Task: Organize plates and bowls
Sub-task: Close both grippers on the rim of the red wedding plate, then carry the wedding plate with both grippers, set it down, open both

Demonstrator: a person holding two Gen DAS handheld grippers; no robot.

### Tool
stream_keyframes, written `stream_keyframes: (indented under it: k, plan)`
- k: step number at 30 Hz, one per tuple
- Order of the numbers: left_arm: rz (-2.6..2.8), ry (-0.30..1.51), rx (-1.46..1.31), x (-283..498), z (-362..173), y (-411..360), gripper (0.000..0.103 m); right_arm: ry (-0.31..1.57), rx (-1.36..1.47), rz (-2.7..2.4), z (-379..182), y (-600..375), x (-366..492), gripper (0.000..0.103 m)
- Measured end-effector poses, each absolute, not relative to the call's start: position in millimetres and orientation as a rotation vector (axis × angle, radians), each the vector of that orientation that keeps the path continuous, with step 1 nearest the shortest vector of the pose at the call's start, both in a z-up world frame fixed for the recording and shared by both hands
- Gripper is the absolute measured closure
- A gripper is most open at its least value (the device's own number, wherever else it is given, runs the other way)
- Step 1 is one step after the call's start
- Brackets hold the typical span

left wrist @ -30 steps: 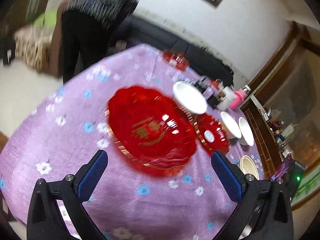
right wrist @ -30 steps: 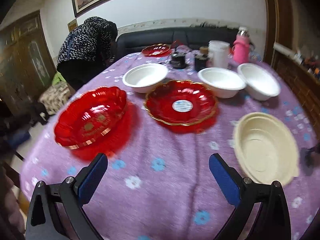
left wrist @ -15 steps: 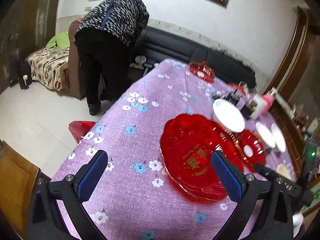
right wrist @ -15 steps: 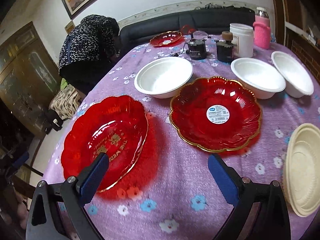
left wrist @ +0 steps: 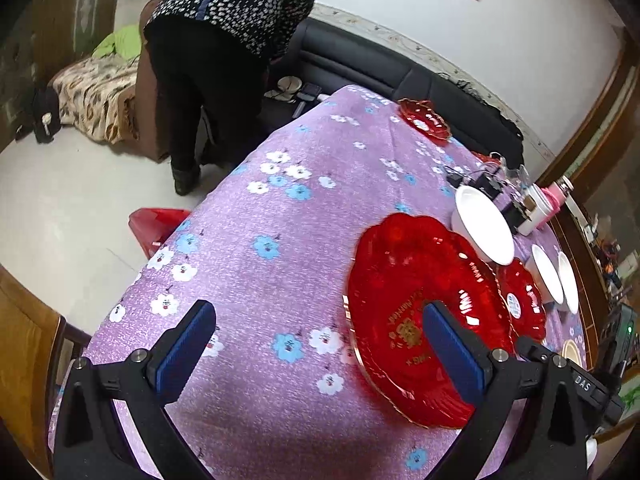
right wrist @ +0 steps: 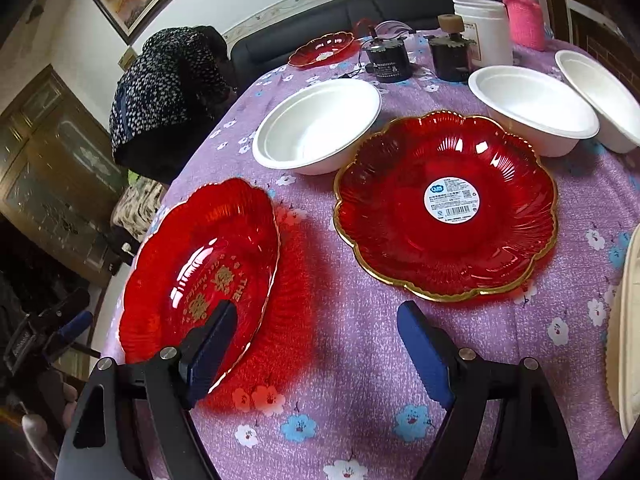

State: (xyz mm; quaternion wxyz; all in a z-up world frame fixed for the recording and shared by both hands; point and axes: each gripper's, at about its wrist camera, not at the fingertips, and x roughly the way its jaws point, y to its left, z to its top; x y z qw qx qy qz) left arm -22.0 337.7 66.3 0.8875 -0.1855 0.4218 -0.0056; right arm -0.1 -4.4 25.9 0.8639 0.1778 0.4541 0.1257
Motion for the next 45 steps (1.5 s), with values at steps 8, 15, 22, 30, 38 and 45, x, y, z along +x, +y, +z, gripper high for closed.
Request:
stream_keyframes:
  k: [8, 15, 22, 30, 38, 45]
  plan:
    - [-0.018, 0.919, -0.429, 7.3, 52.1, 337.0, 0.000, 0.973, 0.422, 0.301, 16.2, -0.3, 17.8, 0.017]
    - [-0.077, 0.995, -0.360, 38.2, 31.0, 301.7, 0.000, 0.985, 0.401, 0.307, 12.1, 15.5, 32.3, 0.025]
    - [-0.070, 1.008, -0.266, 51.9, 17.5, 277.7, 0.024, 0.985, 0.316, 0.279, 11.9, 34.0, 49.0, 0.041]
    - [-0.036, 1.011, -0.200, 46.0, 22.9, 271.0, 0.079, 0.993, 0.280, 0.258, 5.4, 36.1, 55.2, 0.083]
    - [-0.009, 0.910, -0.206, 12.7, 58.5, 281.8, 0.081, 0.940, 0.245, 0.309, 23.4, 46.6, 30.2, 0.085]
    - [0.009, 0.890, -0.244, -15.6, 62.3, 299.0, 0.080, 0.903, 0.196, 0.346, 30.4, 65.3, 6.5, 0.085]
